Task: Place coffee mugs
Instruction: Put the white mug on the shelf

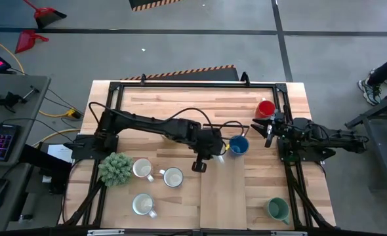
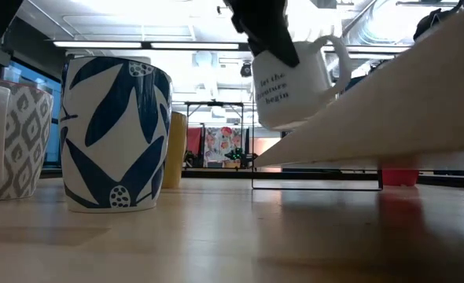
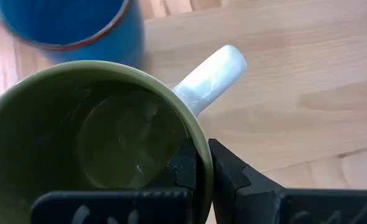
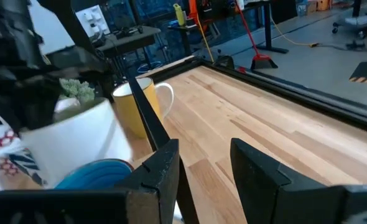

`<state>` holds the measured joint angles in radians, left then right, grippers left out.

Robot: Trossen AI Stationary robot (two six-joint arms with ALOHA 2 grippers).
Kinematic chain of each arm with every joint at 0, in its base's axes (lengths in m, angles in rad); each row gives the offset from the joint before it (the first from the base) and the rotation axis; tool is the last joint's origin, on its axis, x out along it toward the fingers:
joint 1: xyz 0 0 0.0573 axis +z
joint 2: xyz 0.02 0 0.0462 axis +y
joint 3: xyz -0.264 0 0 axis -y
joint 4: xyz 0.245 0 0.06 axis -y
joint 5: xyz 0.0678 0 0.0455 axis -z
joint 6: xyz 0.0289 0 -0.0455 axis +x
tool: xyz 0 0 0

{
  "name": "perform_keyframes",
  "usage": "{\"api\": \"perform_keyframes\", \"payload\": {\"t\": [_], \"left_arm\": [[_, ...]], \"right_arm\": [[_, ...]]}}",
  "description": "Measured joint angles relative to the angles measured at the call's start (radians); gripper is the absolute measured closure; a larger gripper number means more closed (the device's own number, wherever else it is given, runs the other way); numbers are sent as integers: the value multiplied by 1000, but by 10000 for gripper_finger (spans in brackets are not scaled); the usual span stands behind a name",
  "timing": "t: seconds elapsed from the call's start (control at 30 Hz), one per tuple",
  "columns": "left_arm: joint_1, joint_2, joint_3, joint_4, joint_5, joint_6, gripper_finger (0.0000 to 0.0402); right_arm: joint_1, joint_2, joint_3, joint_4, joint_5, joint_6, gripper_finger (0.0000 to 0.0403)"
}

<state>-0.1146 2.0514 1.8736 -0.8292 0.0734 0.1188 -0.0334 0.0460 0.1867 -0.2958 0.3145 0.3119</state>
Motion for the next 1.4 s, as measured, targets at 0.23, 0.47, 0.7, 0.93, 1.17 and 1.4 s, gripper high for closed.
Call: {"api": "perform_keyframes", "payload": {"t": [0.23, 0.47, 0.7, 0.93, 1.17, 1.4], "left_arm": [[18, 31, 0, -11, -8, 11, 396], [29, 38, 0, -22, -12, 16, 396], [53, 37, 0, -30, -20, -32, 396], [55, 37, 0, -30, 3, 42, 396], [58, 37, 0, -27, -3, -24, 396], [53, 57, 1, -32, -18, 5, 396]], "right_arm": [[0, 0, 0, -1, -5, 28, 277], [0, 0, 0, -2, -8, 30, 277], [0, 0, -1, 0, 0, 140, 277], [0, 0, -1, 4, -1, 158, 277], [0, 0, -1, 28, -2, 159, 277], [0, 0, -1, 65, -4, 159, 277]]}}
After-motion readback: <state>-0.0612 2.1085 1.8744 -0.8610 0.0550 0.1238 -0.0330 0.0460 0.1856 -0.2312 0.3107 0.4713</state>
